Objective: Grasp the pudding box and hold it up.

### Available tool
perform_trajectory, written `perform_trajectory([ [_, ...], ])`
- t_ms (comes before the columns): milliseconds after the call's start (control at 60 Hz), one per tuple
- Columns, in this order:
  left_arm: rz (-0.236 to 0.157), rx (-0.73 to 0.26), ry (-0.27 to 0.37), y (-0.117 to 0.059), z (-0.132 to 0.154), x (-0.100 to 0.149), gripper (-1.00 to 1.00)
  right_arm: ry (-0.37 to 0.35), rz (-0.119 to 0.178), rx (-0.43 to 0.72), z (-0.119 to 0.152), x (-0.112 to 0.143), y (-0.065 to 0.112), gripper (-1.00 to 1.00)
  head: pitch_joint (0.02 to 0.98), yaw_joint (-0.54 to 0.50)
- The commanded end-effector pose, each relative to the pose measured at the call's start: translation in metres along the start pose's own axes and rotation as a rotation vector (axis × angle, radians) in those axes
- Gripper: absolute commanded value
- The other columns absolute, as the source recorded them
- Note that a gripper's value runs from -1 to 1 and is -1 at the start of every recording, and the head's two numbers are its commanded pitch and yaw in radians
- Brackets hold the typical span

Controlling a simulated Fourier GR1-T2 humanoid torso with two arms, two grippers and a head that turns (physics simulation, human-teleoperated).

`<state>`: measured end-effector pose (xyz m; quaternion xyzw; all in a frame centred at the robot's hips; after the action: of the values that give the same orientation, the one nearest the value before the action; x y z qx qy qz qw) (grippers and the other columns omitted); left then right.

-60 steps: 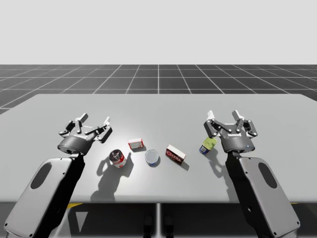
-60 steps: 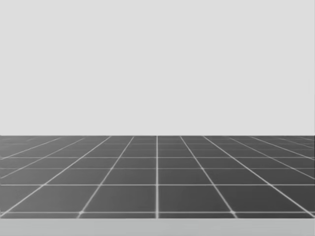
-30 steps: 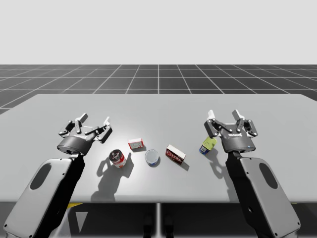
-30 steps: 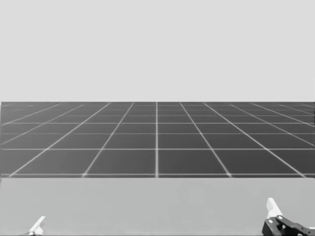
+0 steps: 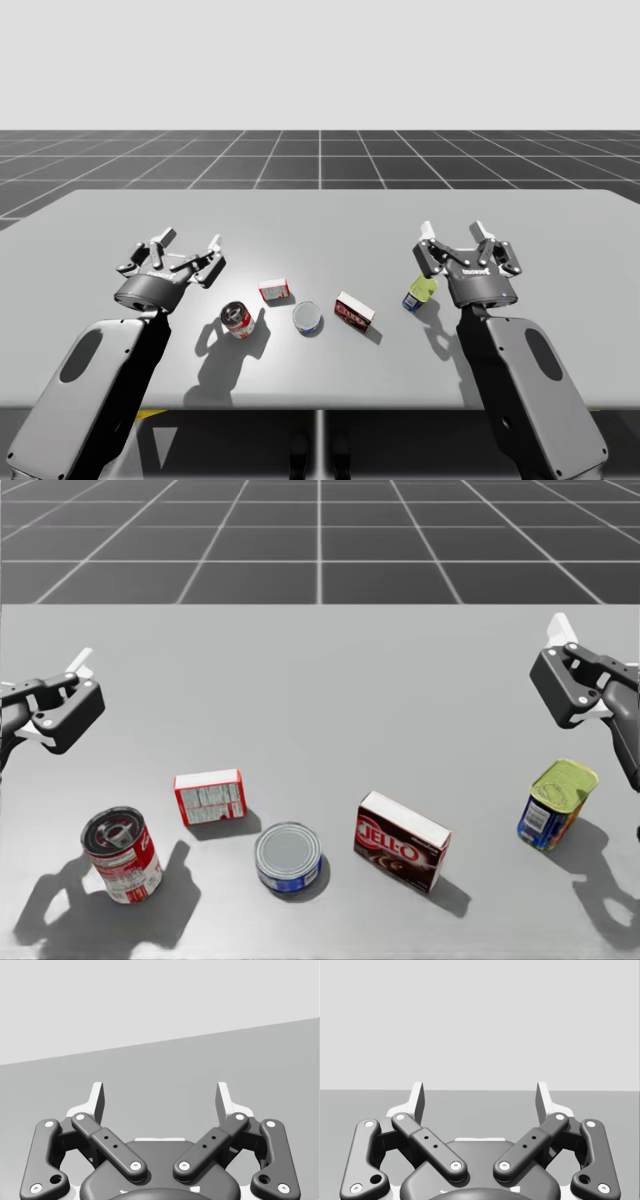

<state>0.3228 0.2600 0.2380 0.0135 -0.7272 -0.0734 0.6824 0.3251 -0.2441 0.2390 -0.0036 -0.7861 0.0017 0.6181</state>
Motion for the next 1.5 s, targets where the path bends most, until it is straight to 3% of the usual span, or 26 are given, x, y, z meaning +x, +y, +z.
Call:
perform_trajectory([
  [17,0.002,0.003,-0.004,0.000,0.000,0.001,-1.00,0.002,-0.001,-0.001,0.000,0.000,0.000,-1.00,0.757,-0.01],
  [267,0.006,-0.003,-0.009,-0.001,0.001,0.003,-1.00,0.006,0.001,-0.002,-0.001,0.000,0.000,-1.00,0.852,-0.10],
  [550,0.008,-0.007,-0.009,-0.003,0.001,0.003,-1.00,0.027,-0.005,0.015,0.003,0.005,0.003,-1.00,0.856,-0.11],
  [633,0.009,-0.008,-0.009,-0.004,0.001,0.003,-1.00,0.066,-0.056,0.047,0.008,0.012,0.008,-1.00,0.855,-0.11],
  [683,0.010,-0.009,-0.009,-0.004,0.001,0.003,-1.00,0.067,-0.048,0.071,0.015,0.019,0.010,-1.00,0.853,-0.11],
  [733,0.012,-0.010,-0.007,-0.004,0.001,0.003,-1.00,0.071,-0.077,0.095,0.025,0.031,0.011,-1.00,0.850,-0.10],
  [767,0.013,-0.011,-0.007,-0.004,0.001,0.003,-1.00,0.059,-0.063,0.104,0.031,0.034,0.012,-1.00,0.849,-0.11],
  [783,0.014,-0.012,-0.007,-0.004,0.002,0.003,-1.00,0.053,-0.029,0.095,0.033,0.035,0.013,-1.00,0.848,-0.11],
  [800,0.014,-0.012,-0.007,-0.004,0.002,0.004,-1.00,0.058,-0.015,0.111,0.037,0.038,0.013,-1.00,0.847,-0.10],
  [833,0.015,-0.012,-0.008,-0.004,0.002,0.004,-1.00,0.050,-0.012,0.116,0.045,0.042,0.015,-1.00,0.845,-0.10],
  [1050,0.013,-0.012,-0.005,-0.005,0.001,0.003,-1.00,0.117,-0.044,0.288,0.089,0.046,0.015,-1.00,0.842,-0.11],
  [1150,0.013,-0.015,-0.005,-0.006,0.001,0.003,-1.00,0.164,-0.097,0.428,0.104,0.037,0.017,-1.00,0.842,-0.12],
  [1267,0.015,-0.021,-0.004,-0.007,0.001,0.003,-1.00,0.187,-0.058,0.541,0.118,0.023,0.021,-1.00,0.841,-0.13],
  [1333,0.016,-0.024,-0.003,-0.008,0.001,0.003,-1.00,0.198,-0.053,0.575,0.124,0.017,0.022,-1.00,0.841,-0.13],
  [1417,0.016,-0.026,-0.003,-0.009,0.002,0.003,-1.00,0.227,-0.076,0.623,0.131,0.008,0.023,-1.00,0.839,-0.12],
  [1500,0.014,-0.029,-0.003,-0.011,0.002,0.003,-1.00,0.245,-0.080,0.635,0.133,-0.003,0.023,-1.00,0.838,-0.12],
])
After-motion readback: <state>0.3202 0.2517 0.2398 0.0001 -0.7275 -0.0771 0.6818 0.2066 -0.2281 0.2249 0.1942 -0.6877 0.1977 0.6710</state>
